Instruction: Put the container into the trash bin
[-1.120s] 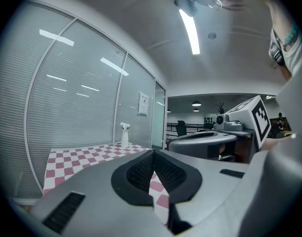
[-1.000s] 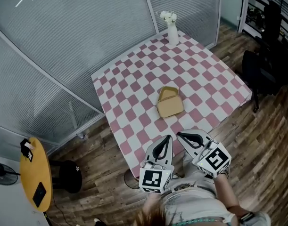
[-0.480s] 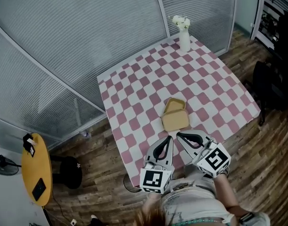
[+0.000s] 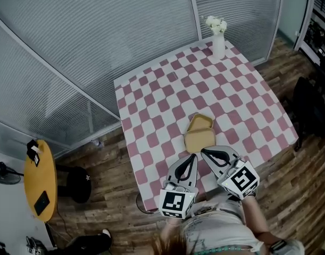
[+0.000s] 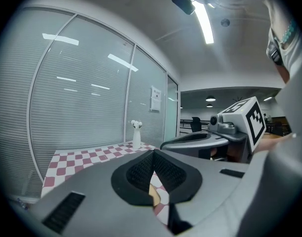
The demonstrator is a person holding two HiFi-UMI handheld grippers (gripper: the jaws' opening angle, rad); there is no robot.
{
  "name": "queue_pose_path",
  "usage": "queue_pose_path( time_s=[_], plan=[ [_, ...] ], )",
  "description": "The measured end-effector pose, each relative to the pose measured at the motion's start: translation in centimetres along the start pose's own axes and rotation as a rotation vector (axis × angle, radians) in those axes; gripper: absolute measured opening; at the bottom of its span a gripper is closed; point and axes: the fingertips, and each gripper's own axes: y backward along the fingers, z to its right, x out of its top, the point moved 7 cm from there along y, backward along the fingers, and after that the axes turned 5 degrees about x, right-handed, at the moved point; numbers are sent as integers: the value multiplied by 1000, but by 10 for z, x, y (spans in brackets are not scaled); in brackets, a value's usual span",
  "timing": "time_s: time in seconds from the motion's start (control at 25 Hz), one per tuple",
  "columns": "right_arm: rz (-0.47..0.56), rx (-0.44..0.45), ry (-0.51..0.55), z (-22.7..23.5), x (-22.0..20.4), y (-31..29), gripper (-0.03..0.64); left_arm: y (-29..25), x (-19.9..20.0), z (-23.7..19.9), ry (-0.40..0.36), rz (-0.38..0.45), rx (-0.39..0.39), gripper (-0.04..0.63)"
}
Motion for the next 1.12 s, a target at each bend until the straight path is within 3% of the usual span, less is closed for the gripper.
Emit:
queue_pose_path(
  time_s=[0.24, 0.92, 1.12],
  plan=[
    [-40, 13, -9, 29, -22, -5, -6, -11, -5, 1, 11, -14, 54, 6],
    [-303, 29, 14, 100, -100, -24, -6, -22, -14, -4, 57, -55, 217, 6],
    [-339, 29, -64, 115, -123, -32, -6, -19, -16, -7, 72, -75, 230, 6]
  ],
)
